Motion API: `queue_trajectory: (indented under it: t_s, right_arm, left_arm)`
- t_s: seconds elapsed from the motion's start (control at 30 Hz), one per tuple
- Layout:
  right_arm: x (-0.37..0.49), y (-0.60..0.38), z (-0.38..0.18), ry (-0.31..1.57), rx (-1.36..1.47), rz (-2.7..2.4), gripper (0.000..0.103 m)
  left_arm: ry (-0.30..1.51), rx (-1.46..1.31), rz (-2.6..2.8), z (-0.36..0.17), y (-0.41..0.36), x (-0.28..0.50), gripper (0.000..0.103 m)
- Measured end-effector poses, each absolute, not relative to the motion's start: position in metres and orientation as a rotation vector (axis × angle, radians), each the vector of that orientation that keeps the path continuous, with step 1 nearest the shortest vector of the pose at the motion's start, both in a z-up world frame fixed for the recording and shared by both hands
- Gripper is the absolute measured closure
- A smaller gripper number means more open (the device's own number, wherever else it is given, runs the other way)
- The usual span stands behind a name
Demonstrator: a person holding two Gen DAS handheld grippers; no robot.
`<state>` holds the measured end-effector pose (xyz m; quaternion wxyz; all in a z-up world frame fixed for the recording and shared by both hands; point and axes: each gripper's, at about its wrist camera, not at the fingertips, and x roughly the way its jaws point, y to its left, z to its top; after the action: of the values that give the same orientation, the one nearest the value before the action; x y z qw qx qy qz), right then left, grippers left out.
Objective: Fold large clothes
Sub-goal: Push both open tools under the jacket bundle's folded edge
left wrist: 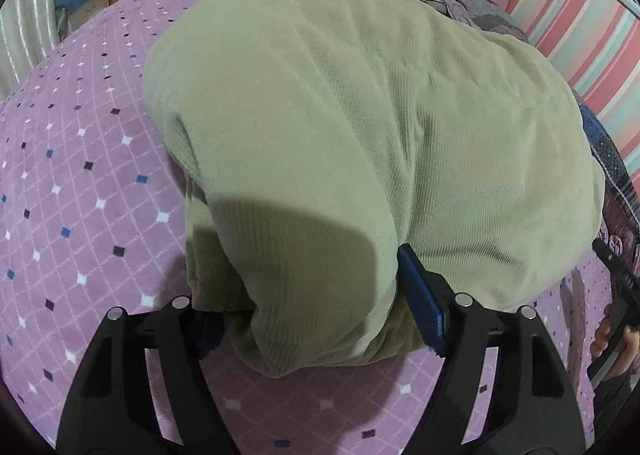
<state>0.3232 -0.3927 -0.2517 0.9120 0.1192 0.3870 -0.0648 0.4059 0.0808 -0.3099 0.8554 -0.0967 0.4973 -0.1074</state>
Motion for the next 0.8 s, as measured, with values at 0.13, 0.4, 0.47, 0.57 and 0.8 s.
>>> queue_trajectory:
  t_s: [0.13, 0.4, 0.47, 0.57, 0.8]
  right_arm:
    - [0.342, -0.403, -0.252, 0.791, 0.298, -0.103, 0.002]
    - [0.377, -0.396, -0.282, 0.838, 0.394, 0.058, 0.002]
    - [0.383, -0.4, -0.291, 0.854, 0.472, 0.089, 0.002]
    - [0.39, -0.403, -0.306, 0.881, 0.58, 0.144, 0.002]
    - [0.401, -0.38, -0.31, 0.891, 0.538, 0.164, 0.004]
  left_arm:
    - [1.046, -0.192, -0.215, -0.301, 0.076, 0.409, 0.028]
    - [1.051, -0.183, -0.202, -0.301, 0.075, 0.408, 0.027]
    - [1.053, -0.18, -0.2, -0.301, 0.073, 0.409, 0.027]
    - [1.057, -0.177, -0.198, -0.302, 0.075, 0.406, 0.026]
    - [1.056, -0.173, -0.184, -0.302, 0.073, 0.405, 0.025]
